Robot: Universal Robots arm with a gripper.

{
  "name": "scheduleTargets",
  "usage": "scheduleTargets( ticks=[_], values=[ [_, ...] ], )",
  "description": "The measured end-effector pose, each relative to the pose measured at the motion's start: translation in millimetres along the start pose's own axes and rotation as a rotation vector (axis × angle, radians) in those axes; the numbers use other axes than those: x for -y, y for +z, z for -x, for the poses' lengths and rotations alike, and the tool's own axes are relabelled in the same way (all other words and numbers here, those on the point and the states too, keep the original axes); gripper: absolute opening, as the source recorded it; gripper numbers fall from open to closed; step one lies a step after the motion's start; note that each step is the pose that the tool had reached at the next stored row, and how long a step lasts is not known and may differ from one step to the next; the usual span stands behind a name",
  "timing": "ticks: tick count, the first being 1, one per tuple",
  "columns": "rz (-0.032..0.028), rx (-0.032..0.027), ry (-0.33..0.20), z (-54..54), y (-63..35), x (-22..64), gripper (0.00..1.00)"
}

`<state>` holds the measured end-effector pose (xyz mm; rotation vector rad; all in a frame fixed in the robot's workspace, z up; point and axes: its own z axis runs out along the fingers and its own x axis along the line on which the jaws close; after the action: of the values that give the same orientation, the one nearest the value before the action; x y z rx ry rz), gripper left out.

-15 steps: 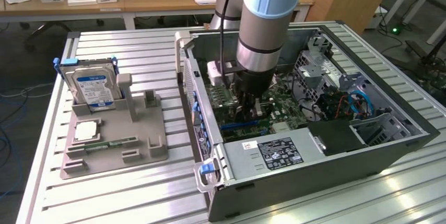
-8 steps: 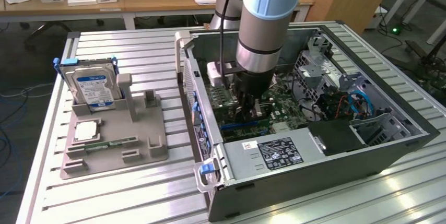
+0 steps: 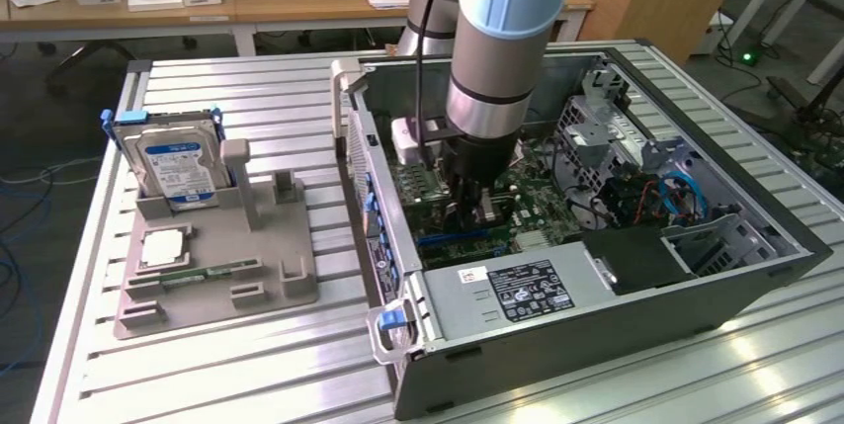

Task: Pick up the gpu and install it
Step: 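Insert the gpu into the slot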

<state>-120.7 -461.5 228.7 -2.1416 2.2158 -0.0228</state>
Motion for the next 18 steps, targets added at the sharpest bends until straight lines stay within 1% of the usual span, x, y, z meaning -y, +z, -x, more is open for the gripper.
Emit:
scheduleTargets(
  ticks=[7, 9, 13, 18],
  values=[
    [0.0004, -0.0005, 0.0, -0.1, 2.8, -0.2, 0.27],
    [0.0003, 0.0003, 0.0, -0.1, 3.9, -0.2, 0.27],
    [0.0017, -0.0004, 0.0, -0.2, 4.0, -0.2, 0.27],
    [0.0016, -0.0001, 0.0, -0.2, 4.4, -0.2, 0.27]
  ],
)
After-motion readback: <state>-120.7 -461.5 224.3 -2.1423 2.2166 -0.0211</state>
